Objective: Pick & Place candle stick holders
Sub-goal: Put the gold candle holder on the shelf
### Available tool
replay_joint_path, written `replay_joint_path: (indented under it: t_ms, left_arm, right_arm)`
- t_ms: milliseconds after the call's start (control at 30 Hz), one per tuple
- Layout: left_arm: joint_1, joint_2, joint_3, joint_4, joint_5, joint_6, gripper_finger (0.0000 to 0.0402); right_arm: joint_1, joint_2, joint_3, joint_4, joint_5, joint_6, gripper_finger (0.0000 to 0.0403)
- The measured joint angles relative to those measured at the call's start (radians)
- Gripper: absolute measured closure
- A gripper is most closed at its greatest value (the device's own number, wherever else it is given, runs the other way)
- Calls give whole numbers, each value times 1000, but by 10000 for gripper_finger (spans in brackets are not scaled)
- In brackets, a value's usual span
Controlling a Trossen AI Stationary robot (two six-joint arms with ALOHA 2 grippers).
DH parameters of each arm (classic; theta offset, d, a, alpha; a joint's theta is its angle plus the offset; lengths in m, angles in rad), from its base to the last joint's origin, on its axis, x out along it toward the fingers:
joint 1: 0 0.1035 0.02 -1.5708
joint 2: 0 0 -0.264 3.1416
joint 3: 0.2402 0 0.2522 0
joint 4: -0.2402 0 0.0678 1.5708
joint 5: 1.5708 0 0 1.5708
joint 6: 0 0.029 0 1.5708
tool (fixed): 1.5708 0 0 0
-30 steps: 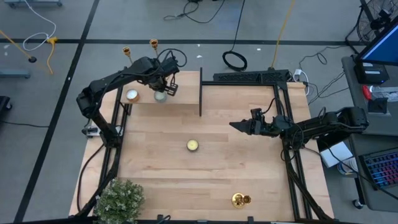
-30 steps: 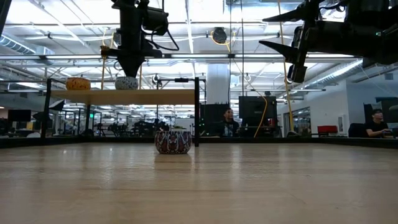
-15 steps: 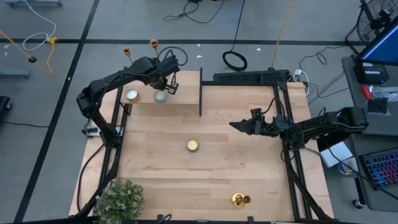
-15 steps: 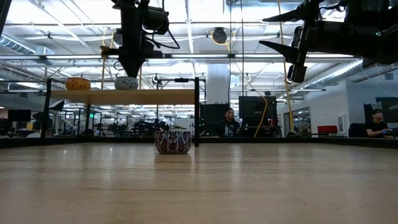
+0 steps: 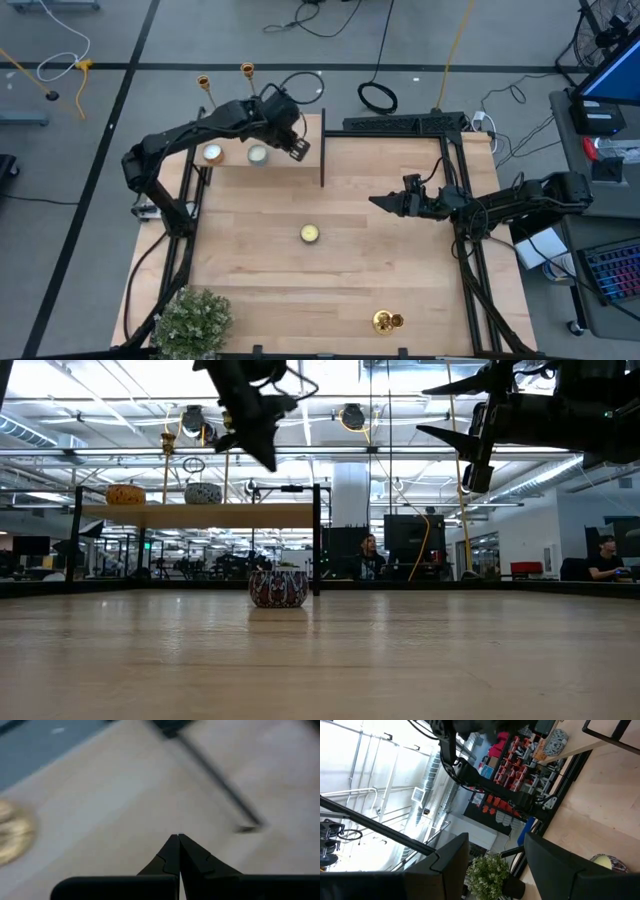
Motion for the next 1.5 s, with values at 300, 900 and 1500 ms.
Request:
replay_joint_path:
  t_ms: [300, 900, 1500]
  left_arm:
    - [-134, -72, 0, 80, 367, 101, 401]
    - [-602, -162, -1, -150, 817, 7, 400]
    - [-935, -219, -1, -57, -59, -428, 399]
  right_arm:
    - [0, 0, 0, 8, 0, 0, 211]
    - [0, 0, 0, 78, -2, 68, 211]
    - [63, 0, 286, 330, -72, -213, 211]
